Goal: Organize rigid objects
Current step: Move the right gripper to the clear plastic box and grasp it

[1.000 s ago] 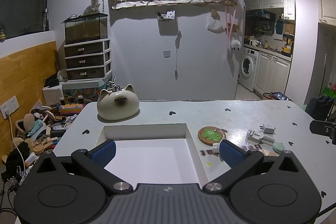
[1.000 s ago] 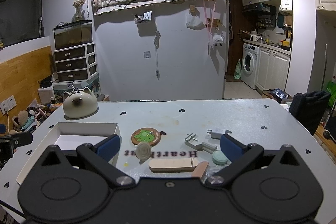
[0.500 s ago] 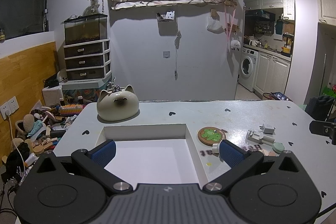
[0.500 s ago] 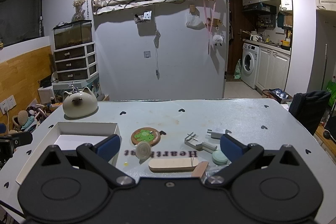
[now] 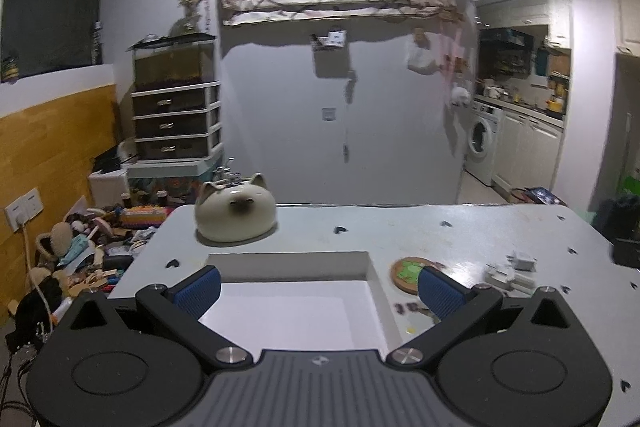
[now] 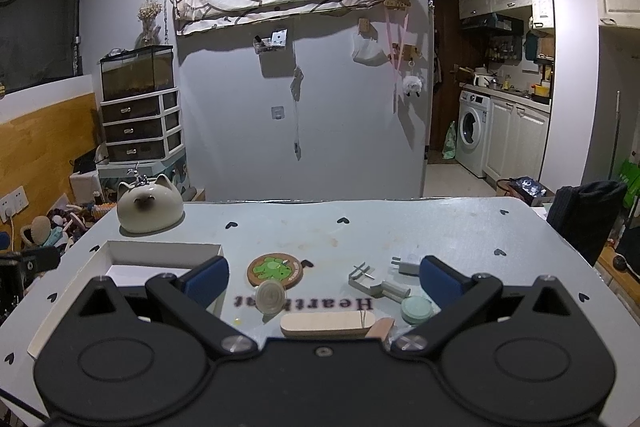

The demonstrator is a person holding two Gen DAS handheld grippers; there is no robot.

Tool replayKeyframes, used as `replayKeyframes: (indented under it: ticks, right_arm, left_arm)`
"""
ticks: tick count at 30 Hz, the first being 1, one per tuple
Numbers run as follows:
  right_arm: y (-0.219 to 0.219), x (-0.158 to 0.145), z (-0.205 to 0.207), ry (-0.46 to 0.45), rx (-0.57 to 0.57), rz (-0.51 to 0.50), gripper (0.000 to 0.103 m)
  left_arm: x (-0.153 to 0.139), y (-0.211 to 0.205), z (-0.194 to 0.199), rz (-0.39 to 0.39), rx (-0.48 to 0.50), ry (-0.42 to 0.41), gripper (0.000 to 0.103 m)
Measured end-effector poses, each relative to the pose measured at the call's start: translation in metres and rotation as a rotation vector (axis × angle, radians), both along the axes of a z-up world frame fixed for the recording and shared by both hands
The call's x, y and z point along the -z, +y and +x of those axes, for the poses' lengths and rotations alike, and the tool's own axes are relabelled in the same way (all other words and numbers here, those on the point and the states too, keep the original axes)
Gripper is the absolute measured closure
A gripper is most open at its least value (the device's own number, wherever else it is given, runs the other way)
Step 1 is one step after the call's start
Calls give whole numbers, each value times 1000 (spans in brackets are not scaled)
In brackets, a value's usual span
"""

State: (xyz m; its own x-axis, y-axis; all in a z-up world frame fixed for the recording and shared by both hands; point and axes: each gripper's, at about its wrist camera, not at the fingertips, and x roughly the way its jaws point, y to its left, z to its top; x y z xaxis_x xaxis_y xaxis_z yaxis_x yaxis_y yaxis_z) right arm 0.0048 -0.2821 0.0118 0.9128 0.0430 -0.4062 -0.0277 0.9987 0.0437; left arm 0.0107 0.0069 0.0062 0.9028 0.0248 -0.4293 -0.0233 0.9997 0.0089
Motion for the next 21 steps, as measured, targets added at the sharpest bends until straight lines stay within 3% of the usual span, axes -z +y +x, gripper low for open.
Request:
replayKeyframes:
  ticks: [9,14,21]
  right_arm:
    - [9,2,10,15,34,-14,0]
    - [15,7,21,29,77,-17,0]
    - [14,23,43,66,146,-20,0]
  left_arm:
    - [17,55,33,-37,-122,60,0]
    - [41,85,48,-13,-167,112,0]
    - [84,123,65,-49,-182,280,0]
